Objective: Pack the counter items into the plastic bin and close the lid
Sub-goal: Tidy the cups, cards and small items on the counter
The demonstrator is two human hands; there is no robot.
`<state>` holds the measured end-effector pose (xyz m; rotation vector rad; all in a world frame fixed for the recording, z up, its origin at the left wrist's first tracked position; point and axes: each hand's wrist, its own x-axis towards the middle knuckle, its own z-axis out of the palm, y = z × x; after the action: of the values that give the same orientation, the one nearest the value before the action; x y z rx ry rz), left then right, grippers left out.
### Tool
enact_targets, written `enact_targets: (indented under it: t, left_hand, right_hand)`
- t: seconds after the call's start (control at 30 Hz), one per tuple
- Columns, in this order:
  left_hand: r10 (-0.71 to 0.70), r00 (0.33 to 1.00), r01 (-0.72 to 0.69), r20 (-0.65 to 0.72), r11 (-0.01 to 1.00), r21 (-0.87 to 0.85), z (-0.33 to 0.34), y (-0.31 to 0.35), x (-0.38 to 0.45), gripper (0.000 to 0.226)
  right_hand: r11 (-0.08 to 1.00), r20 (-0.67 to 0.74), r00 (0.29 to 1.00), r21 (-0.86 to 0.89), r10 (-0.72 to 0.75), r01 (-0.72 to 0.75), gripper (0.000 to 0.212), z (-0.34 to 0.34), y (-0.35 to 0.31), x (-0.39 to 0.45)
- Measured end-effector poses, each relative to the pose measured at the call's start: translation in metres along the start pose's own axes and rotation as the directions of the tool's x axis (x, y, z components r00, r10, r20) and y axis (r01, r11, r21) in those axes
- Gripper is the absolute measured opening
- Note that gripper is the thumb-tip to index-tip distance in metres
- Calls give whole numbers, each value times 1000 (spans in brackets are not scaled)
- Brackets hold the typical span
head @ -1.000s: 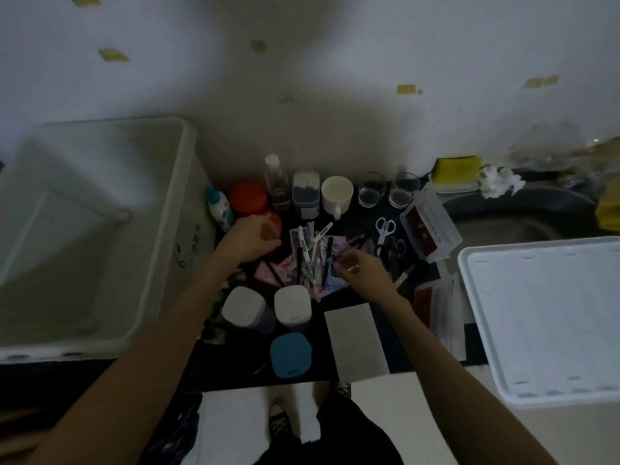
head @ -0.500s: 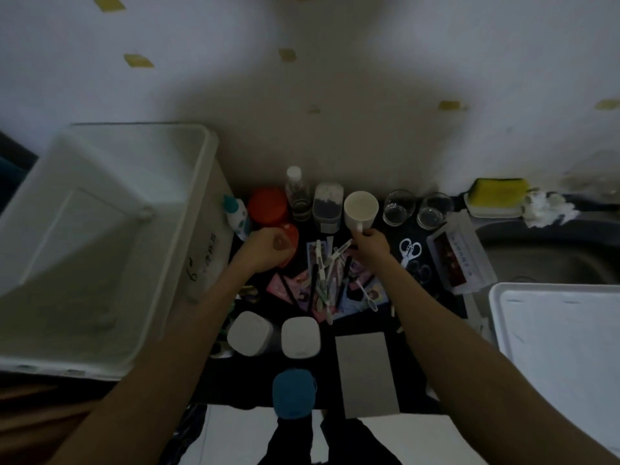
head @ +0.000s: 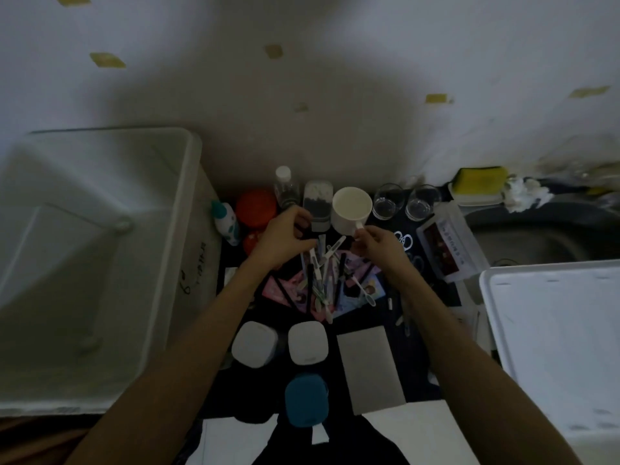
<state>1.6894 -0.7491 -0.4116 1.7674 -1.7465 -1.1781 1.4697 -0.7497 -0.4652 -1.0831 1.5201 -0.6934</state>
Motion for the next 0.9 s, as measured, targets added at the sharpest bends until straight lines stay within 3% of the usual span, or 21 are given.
enact_targets:
  t: [0.17,0.3,0.37,0.43,0.47,0.5,0.57,0.6,0.77,0.9]
  left_hand:
    - [179,983,-168,27,957,-235,-3,15,-3,95]
    - [244,966,-259,-88,927,-272,-13,18,-16,79]
    - [205,962,-249,-183,930,-270,-19,11,-23,74]
    - [157,950,-234,-271,930,-283,-23,0,-28,71]
    - [139,945,-226,-296,933,-282,-25,-4,-30,71]
    - [127,942,-216,-310,937,-275,-27,-8,-32,71]
    - [119,943,-202,-312,946,-251,-30,-14,-35,73]
    - [124,943,-203,-309,950,-239,-31,-17,-36,74]
    - [137,946,-207,-293,953,-223,-30,-24,-45,74]
    - [134,946,-204,-295,954,-221,-29,-26,-52,74]
  right_hand:
    - [983,318,938,-72,-137,168,24,-22,-39,-36]
    - [974,506,848,-64,-158,219,23,-21,-63,-47]
    - [981,463,867,34,-184,190,24,-13,-64,-45]
    - [990,300,944,71,-135,119,26,0,-50,-36]
    - [993,208,972,-35,-107,116,26,7,-39,-30]
    - [959,152,983,-247,-103,139,24,15,-25,-24]
    - [808,182,979,-561,-92,180,20,33,6,-12]
    - [766,208,975,-615,-73,189,21,42,19,-8]
    - [616,281,954,-735,-101,282,32,70,46,3]
    - [550,297,949,-777,-106,305,24,70,55,9]
